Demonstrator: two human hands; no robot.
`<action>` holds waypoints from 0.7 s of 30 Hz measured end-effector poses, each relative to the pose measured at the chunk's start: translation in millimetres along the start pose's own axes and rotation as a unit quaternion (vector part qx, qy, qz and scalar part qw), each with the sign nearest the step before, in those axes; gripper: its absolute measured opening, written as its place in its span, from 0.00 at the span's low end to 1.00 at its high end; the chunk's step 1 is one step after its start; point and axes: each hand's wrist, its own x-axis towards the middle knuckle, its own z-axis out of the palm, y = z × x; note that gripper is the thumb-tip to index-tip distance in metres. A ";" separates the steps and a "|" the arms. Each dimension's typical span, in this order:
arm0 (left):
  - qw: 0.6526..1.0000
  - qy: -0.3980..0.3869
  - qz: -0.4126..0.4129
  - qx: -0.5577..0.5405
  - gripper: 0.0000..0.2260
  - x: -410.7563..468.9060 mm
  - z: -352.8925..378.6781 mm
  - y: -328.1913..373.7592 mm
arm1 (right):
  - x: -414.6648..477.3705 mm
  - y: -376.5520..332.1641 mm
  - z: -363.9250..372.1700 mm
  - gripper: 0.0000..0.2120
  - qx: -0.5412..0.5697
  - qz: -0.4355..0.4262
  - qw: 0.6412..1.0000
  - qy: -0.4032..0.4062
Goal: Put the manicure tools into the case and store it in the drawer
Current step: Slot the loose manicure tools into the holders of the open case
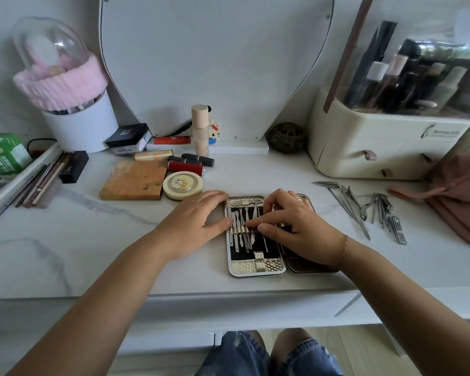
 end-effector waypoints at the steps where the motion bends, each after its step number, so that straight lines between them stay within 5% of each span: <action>1: 1.000 -0.001 0.000 0.000 0.27 -0.1 -0.1 0.2 | -0.7 0.1 0.6 0.16 0.007 -0.003 1.000 0.005; 21: 1.000 -0.004 -0.005 -0.003 0.29 -0.8 -1.2 1.8 | -9.5 -12.6 3.5 0.13 -0.018 -0.020 0.999 0.031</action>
